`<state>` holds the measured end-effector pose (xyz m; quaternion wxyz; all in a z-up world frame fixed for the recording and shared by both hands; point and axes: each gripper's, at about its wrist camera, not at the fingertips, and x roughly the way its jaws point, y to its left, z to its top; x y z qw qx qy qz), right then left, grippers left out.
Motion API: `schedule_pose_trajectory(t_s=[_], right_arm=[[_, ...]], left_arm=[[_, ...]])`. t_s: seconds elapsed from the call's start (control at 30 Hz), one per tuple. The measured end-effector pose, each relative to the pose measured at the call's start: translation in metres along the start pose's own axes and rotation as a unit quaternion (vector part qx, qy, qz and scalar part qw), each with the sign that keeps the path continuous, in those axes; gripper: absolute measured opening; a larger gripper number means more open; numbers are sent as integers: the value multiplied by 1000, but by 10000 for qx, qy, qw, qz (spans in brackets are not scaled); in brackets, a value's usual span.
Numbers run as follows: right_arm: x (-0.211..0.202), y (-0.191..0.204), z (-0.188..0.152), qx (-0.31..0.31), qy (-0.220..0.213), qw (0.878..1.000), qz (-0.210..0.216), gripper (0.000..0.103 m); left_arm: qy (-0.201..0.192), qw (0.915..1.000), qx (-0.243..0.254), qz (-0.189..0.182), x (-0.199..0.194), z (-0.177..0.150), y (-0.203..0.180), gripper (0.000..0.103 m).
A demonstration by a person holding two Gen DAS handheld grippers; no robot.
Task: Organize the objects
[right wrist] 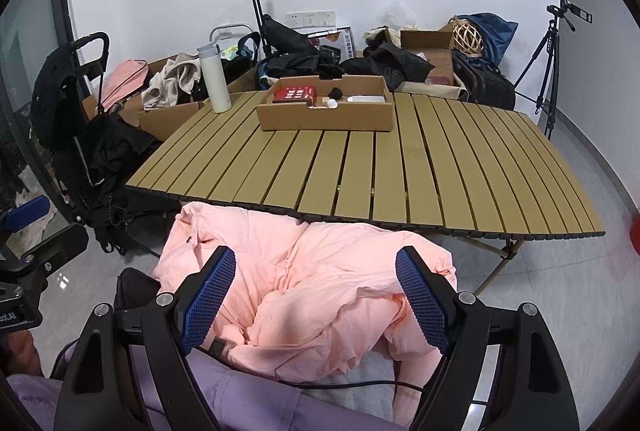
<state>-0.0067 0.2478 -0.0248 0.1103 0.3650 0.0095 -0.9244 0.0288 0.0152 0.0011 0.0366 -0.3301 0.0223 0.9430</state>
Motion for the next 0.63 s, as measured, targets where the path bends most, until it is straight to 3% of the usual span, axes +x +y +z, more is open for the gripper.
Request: schedule_pose_trajectory(t_s=[0.63], right_arm=[[5,-3,-2,84,204,9998,-20,85]], left_arm=[[313,9995,-89,34,11,-5,5,103]])
